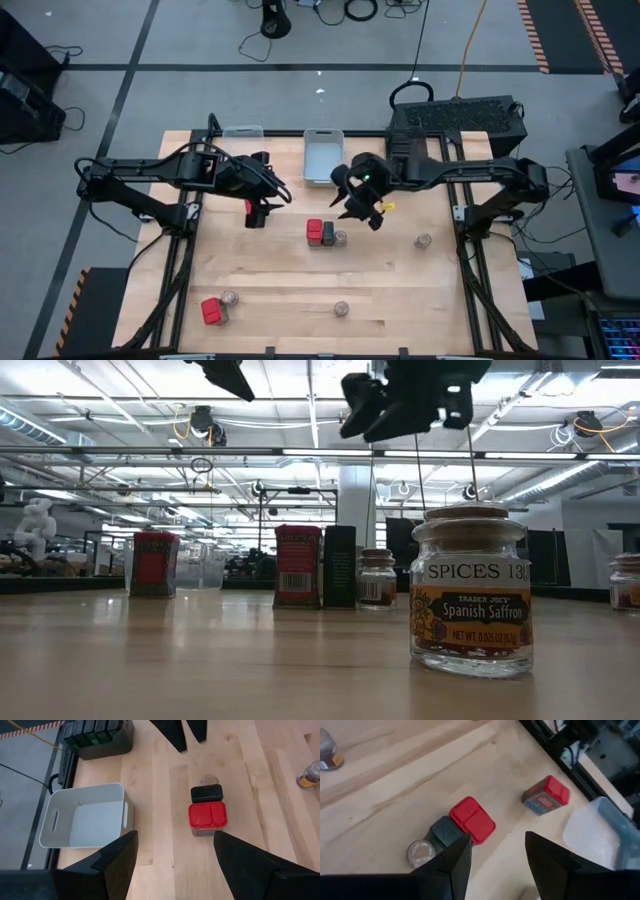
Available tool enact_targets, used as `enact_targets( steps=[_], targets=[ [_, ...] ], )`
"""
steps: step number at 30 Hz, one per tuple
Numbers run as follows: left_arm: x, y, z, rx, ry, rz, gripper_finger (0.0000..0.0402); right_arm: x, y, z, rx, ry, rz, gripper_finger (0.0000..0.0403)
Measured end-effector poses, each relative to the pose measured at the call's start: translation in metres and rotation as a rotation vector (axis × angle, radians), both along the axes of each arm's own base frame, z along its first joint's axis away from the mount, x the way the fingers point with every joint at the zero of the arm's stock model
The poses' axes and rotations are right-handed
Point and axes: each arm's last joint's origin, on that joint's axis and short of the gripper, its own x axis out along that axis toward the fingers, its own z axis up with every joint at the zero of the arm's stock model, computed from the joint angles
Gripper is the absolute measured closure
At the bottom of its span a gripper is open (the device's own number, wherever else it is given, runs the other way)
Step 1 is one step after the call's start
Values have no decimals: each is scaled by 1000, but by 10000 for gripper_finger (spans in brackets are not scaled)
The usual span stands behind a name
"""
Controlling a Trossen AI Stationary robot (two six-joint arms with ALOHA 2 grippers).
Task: Sort spices by type
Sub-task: Put the green seasoning can into the black bin
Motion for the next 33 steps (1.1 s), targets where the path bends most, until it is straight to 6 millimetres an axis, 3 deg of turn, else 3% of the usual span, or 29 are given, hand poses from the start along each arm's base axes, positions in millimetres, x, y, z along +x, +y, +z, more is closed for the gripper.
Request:
enact_targets(
  steps=[9,14,17,26,33],
  targets=[
    [-1,0,-1,-17,8,16,135,26,13,-38,109,142,-52,234],
    [-1,0,-1,-14,9,13,135,43,18,-32,358,222,-345,233],
    [-1,0,-1,-8,10,7,135,49,22,-25,421,280,-459,225],
    [-1,0,-1,1,19,-2,135,57,48,-25,425,378,-520,134],
    [-1,0,-1,6,20,-8,135,57,57,-24,353,343,-519,71]
  ],
)
